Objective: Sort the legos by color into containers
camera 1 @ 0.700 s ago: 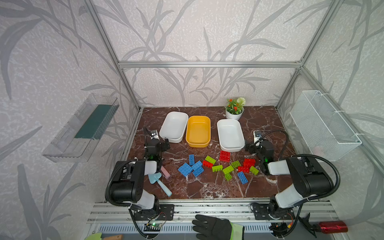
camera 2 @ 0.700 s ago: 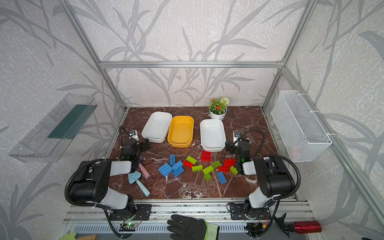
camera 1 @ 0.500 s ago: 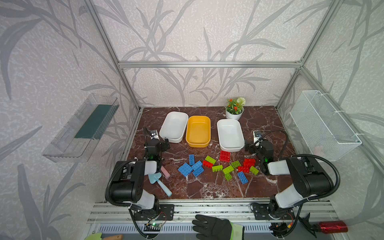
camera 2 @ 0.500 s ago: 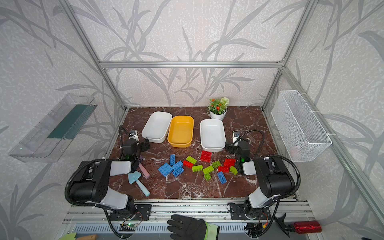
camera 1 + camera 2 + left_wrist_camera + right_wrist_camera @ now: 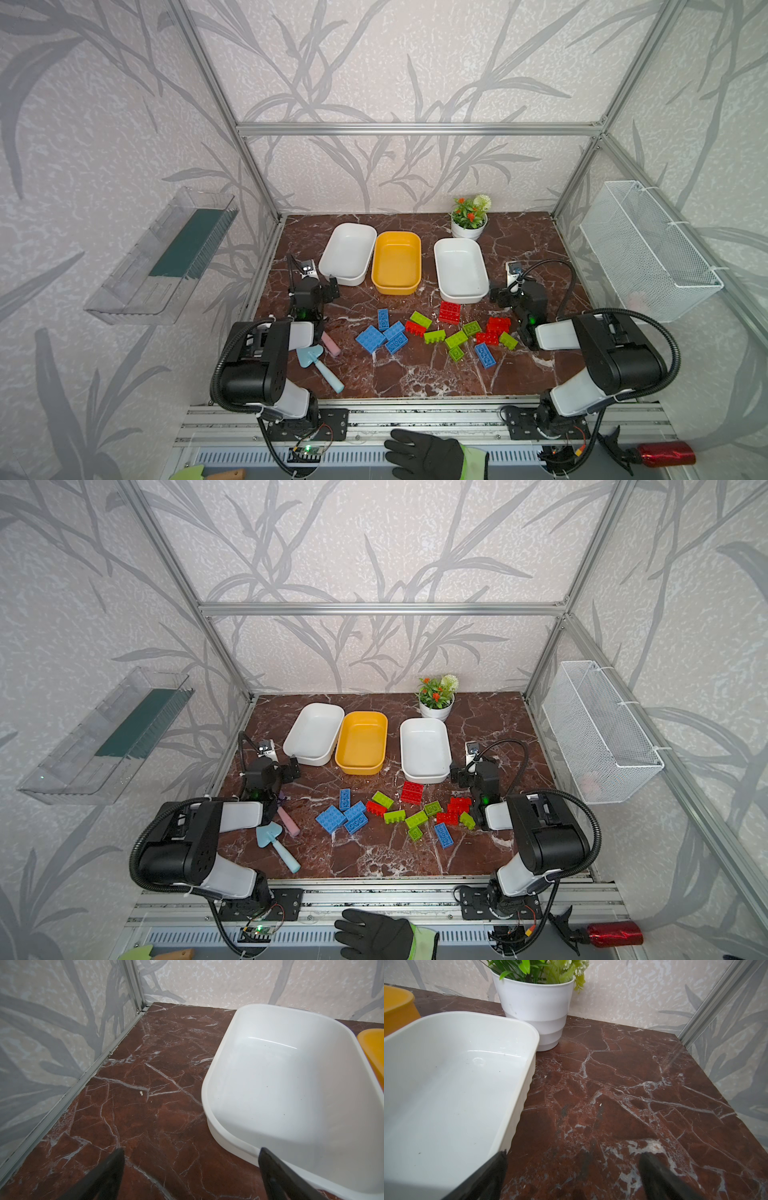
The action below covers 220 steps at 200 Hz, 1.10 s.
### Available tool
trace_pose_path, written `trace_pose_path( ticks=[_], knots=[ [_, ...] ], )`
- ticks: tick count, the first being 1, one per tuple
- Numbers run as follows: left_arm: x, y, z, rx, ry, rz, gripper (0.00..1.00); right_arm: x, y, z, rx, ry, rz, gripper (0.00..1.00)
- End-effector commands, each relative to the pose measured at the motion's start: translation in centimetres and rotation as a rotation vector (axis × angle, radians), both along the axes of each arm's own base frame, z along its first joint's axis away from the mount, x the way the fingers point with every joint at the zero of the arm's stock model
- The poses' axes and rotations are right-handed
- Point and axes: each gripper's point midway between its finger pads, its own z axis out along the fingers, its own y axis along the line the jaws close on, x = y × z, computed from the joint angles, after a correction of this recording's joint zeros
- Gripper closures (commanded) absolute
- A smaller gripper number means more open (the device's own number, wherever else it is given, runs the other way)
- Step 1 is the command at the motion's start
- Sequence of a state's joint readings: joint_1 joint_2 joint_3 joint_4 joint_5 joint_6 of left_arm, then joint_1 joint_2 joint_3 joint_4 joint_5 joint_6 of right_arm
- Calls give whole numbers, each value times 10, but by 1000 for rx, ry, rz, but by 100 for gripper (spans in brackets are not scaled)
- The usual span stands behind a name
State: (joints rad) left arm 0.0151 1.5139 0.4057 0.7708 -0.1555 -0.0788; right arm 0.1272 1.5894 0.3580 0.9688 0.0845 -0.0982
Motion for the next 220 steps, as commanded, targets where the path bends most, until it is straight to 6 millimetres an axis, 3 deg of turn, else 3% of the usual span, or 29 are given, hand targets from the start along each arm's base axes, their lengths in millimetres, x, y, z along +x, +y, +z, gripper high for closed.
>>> trace_pose_path(
  ticks=[1,174,191,196,197,201,220],
  knots=[
    [5,0,5,14,-7,-7,1,4,4,10,5,-40,12,1],
    [5,0,5,13,-9,-8,1,6,-3,11,33,-30,-2,1],
    [7,-3,10,12,4,-29,1,7,-15,24,28,-4,-86,1],
    [7,-4,11,13,22,-32,1,8,-20,37,21,-15,-118,1],
    [7,-4,12,13,25,-33,1,4,-21,27,9,36,-126,1],
    [8,-4,15,12,43,-34,1,3,-25,29,-3,54,-146,1],
    [9,-6,24,3,91,-35,1,-5,-42,56,91,106,-299,1]
  ],
)
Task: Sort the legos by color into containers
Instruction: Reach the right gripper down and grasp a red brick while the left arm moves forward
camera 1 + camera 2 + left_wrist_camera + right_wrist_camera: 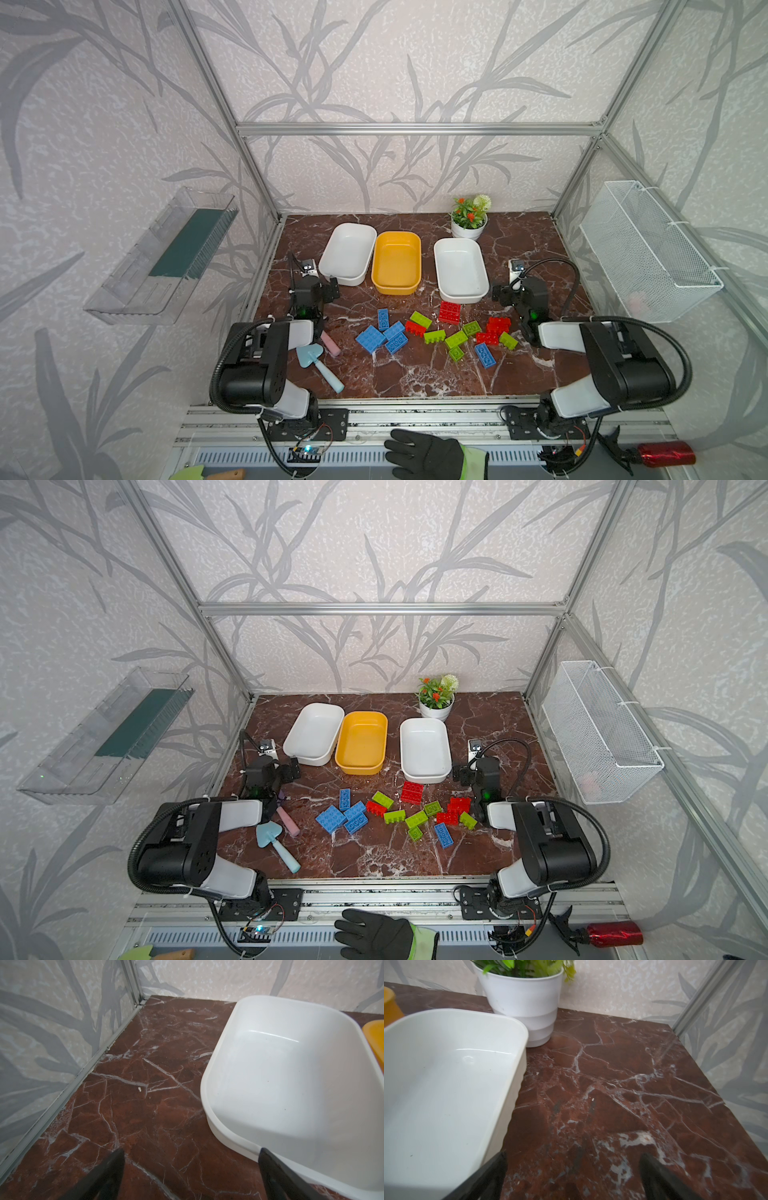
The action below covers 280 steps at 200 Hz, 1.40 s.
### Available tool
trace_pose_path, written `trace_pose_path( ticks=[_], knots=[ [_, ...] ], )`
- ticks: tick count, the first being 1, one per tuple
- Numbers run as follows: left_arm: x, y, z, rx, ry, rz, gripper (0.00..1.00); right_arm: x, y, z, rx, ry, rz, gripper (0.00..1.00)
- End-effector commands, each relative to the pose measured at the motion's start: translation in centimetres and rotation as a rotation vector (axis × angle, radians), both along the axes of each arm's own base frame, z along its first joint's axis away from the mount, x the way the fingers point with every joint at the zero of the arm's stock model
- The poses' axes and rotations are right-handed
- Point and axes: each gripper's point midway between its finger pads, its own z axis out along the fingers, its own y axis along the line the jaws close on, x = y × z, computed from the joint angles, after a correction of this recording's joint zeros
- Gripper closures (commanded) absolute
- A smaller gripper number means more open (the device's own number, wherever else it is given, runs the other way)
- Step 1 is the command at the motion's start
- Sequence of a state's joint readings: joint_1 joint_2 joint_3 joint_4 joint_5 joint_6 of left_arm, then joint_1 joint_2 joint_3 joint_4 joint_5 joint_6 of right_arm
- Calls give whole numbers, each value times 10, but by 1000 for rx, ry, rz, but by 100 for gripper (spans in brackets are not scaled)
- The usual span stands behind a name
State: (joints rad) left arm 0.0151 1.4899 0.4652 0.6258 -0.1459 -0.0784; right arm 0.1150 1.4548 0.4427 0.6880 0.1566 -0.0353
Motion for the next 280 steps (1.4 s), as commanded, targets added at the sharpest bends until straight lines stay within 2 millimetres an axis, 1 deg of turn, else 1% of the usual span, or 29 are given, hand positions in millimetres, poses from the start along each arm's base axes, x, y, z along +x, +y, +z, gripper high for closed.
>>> trace_pose_path(
  ticks=[1,14,30,33,36,41,43,50,53,62,82,95,110,127,141,161,180,204,245,280],
  knots=[
    [6,-5,25,7,31,-28,1,-7,-25,37,66,51,-197,1],
    [4,-12,29,13,57,-43,1,-15,-19,48,82,92,-176,1],
    [2,-26,41,33,65,-52,1,-30,-17,58,92,146,-202,1],
    [2,-30,43,33,63,-57,1,-35,-19,57,80,166,-222,1],
    [2,-34,46,32,57,-61,1,-39,-21,61,88,168,-240,1],
    [1,-41,49,29,53,-75,1,-49,-22,59,87,202,-254,1],
    [2,-44,52,27,50,-83,1,-49,-22,59,87,202,-254,1],
    [1,-58,58,33,44,-118,1,-58,-22,61,107,214,-265,0],
    [0,-64,61,36,42,-131,1,-65,-22,58,116,235,-269,1],
    [-3,-83,66,31,36,-170,1,-75,-19,54,140,265,-260,3],
    [-15,-133,73,24,33,-311,1,-99,-10,37,200,347,-223,9],
    [-26,-163,77,19,37,-379,1,-113,-2,24,249,407,-208,12],
    [-43,-198,79,10,43,-483,1,-125,4,9,281,471,-211,12],
    [-61,-228,85,21,32,-558,1,-134,13,-5,292,526,-198,12],
    [-73,-246,88,30,29,-599,1,-138,21,-12,277,557,-184,12],
    [-88,-263,93,39,22,-635,1,-141,30,-22,255,616,-167,12],
    [-102,-277,93,50,18,-670,1,-143,38,-30,256,675,-151,12],
    [-116,-290,92,54,15,-707,1,-142,40,-39,248,703,-151,12],
    [-126,-303,83,83,33,-751,1,-133,45,-44,253,709,-143,12],
    [-129,-305,76,114,48,-761,1,-125,50,-46,245,733,-129,13]
  ],
)
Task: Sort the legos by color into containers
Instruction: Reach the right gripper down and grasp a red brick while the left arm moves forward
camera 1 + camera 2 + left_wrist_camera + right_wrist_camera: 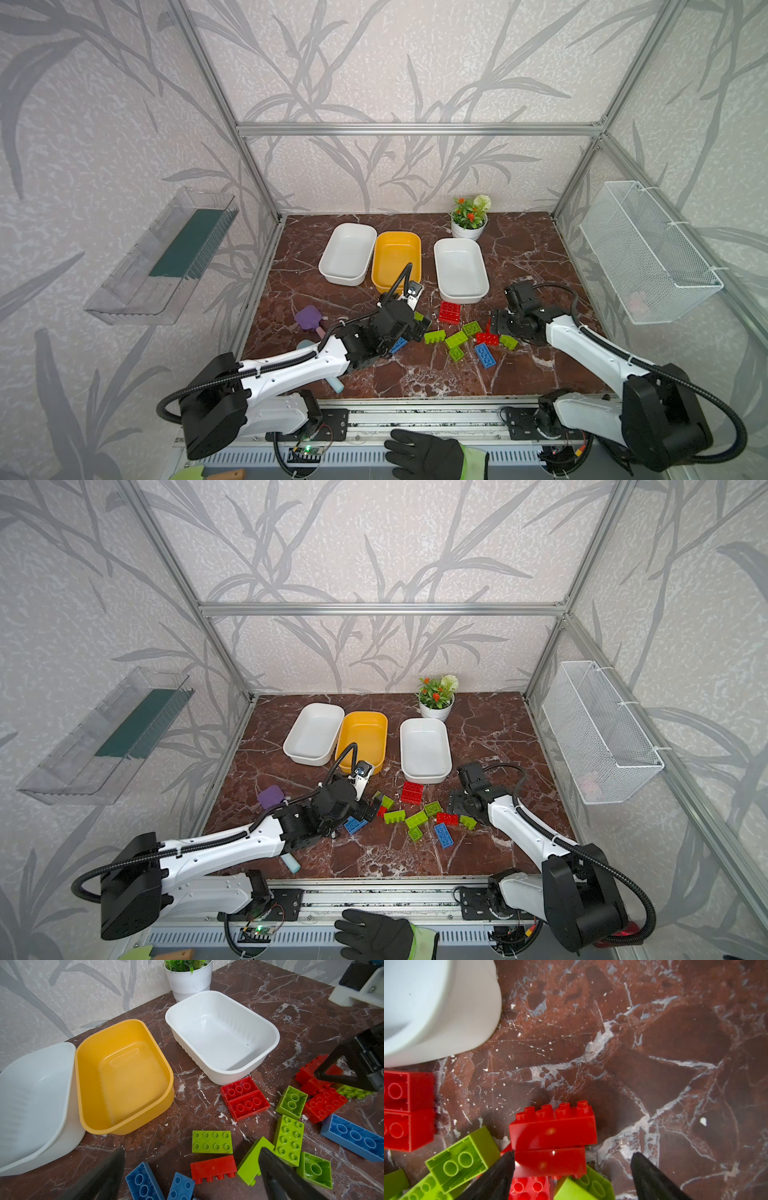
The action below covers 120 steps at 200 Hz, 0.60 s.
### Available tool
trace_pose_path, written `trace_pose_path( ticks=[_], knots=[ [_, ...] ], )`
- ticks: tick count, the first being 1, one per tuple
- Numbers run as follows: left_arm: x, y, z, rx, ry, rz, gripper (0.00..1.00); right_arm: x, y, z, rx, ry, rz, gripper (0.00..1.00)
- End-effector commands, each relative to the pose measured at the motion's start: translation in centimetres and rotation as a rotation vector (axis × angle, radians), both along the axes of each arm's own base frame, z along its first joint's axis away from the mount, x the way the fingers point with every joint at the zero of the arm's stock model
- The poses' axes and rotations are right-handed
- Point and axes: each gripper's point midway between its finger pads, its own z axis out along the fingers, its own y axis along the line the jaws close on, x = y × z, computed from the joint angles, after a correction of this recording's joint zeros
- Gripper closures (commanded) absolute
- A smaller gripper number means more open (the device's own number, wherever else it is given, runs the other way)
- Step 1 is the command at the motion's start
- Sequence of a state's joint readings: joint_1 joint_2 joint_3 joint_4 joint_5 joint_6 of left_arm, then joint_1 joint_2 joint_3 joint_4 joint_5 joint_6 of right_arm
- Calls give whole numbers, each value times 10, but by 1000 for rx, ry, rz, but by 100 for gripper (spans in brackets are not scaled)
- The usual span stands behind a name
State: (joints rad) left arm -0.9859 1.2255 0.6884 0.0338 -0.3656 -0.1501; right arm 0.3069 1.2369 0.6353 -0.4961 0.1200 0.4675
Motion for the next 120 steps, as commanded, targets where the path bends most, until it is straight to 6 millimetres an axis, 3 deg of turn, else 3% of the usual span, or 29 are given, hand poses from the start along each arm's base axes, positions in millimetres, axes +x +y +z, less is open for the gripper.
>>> trace_pose_path(
  ticks=[1,120],
  knots=[
    [2,1,2,25,-12,15,1,14,9,9,22,-21,17,13],
    [-3,4,-3,32,-14,6,1,29,12,-14,-11,57,13,23]
  ],
)
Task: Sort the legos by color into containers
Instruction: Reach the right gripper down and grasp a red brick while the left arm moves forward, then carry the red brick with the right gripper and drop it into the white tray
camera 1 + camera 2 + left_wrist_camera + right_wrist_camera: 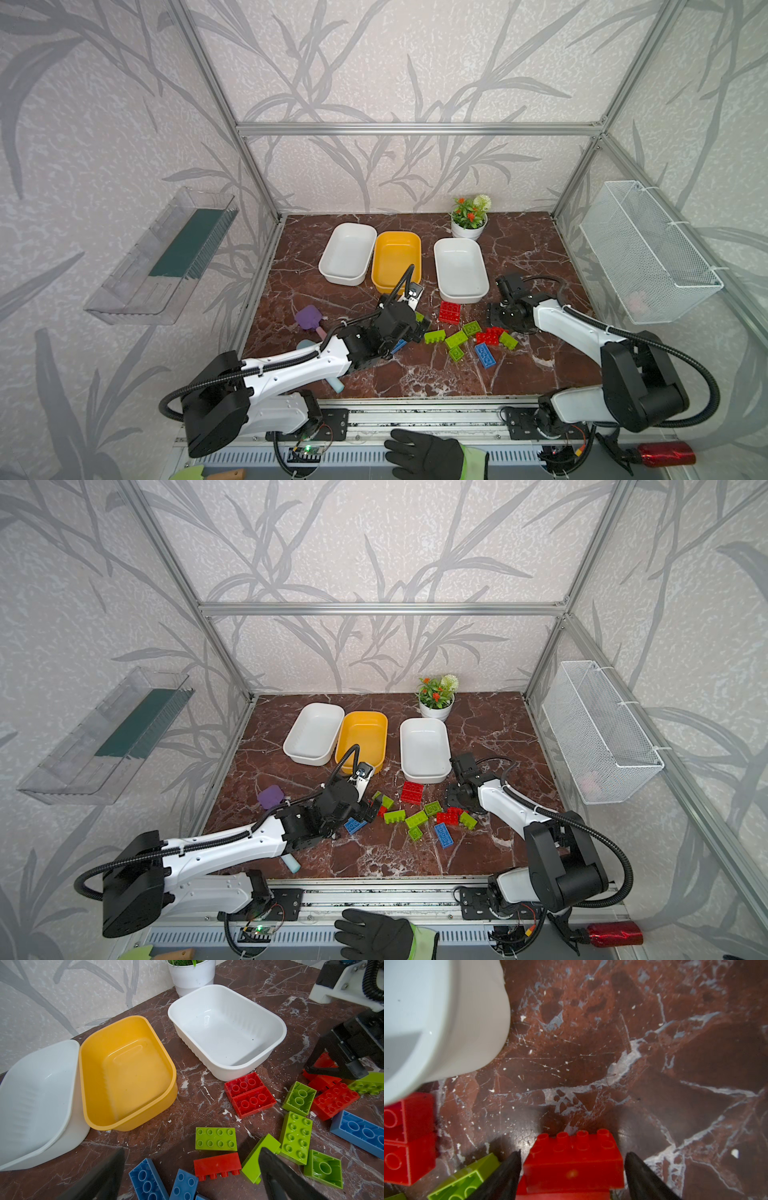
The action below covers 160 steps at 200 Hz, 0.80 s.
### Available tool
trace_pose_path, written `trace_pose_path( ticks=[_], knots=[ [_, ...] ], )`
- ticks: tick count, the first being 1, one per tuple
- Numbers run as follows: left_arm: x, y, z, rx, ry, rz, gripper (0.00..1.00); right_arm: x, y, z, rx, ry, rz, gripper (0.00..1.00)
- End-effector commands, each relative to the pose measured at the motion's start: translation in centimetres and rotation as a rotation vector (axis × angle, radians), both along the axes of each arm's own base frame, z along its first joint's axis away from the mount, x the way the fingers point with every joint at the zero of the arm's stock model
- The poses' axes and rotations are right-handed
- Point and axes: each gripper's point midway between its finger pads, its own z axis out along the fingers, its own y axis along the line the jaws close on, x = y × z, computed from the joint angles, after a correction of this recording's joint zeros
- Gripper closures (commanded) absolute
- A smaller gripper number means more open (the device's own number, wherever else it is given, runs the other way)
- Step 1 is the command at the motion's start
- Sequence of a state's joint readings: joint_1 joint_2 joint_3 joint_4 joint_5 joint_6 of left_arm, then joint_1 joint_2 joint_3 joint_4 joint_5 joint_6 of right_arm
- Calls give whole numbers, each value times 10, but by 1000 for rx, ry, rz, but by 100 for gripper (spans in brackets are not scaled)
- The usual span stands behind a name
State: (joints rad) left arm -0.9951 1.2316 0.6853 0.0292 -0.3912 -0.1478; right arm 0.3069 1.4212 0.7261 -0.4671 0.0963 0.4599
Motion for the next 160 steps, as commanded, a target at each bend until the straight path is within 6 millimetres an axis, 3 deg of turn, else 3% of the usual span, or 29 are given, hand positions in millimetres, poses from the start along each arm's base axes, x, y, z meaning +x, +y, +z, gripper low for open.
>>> trace_pose_path(
  ticks=[1,45,79,115,160],
  knots=[
    [-2,2,0,13,-8,-5,1,9,2,2,-10,-11,-2,23],
    [-1,4,-3,30,-10,3,1,11,2,-3,-20,1,8,36],
    [-1,5,-3,32,-8,7,1,12,-1,5,-42,-6,19,47],
    [-1,6,-6,28,0,17,1,14,-3,30,-49,-45,29,51],
    [-4,12,-11,10,14,37,1,23,6,75,10,-154,50,52]
  ],
)
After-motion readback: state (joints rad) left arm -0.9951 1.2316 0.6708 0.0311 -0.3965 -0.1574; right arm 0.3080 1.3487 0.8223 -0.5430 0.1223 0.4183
